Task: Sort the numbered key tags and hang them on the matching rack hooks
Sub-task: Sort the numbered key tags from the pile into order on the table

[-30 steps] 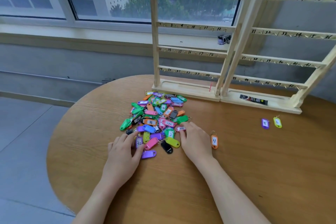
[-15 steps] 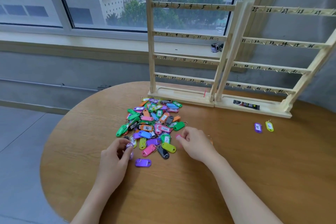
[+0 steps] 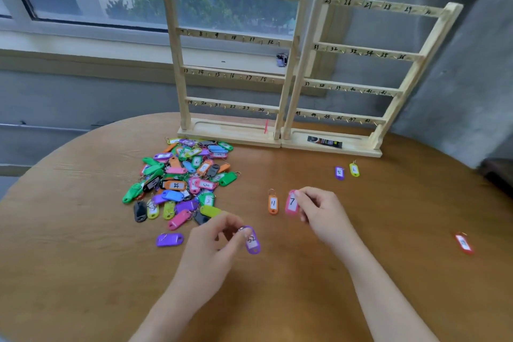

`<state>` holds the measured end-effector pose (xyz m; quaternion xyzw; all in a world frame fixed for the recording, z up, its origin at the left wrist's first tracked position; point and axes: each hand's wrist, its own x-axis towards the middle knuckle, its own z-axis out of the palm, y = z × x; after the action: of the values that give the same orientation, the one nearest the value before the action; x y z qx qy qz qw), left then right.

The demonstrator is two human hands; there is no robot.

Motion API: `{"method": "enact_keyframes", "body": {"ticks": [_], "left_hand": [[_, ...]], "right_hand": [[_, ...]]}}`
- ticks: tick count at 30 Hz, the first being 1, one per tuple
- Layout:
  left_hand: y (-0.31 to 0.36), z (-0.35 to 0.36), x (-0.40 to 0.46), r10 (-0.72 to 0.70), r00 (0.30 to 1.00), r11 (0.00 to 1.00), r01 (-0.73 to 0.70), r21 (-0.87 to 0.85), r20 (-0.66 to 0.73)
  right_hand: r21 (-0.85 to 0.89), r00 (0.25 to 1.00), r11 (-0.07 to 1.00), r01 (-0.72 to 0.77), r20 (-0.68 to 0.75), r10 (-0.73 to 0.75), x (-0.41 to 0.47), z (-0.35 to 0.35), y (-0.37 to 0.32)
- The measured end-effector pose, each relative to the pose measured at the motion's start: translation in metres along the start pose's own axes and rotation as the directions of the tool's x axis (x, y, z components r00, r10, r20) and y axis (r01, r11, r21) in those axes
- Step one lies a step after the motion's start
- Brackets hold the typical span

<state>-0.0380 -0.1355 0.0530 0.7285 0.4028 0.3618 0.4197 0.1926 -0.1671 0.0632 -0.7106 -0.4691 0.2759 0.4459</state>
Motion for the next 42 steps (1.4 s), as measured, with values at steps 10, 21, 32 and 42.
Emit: {"method": "enact_keyframes", "body": {"ticks": [10,21,32,42], "left_hand": [[0.011,0.084,0.013,0.083,0.952,0.987,-0.119,0.107,0.294],[0.005,0.135,0.008,0.195,0.889,0.899,-0.331,0.286,0.415],[0.001,0.143,0.007,0.193,0.916,0.914,-0.298,0.275,0.352],[0.003,0.143,0.017,0.200,0.929,0.919,-0.289,0.269,0.312]], "right_hand": [[0.091,0.979,0.987,-0.131,-0.148,0.143,-0.022,-0.082,0.039],[0.073,0.961,0.968,-0.240,-0.121,0.247,-0.027,-0.113,0.078],[0.015,0.961,0.967,-0.255,-0.110,0.255,-0.008,-0.147,0.090],[-0.008,0.951,0.966,-0.260,-0.173,0.255,0.053,-0.178,0.101]]}}
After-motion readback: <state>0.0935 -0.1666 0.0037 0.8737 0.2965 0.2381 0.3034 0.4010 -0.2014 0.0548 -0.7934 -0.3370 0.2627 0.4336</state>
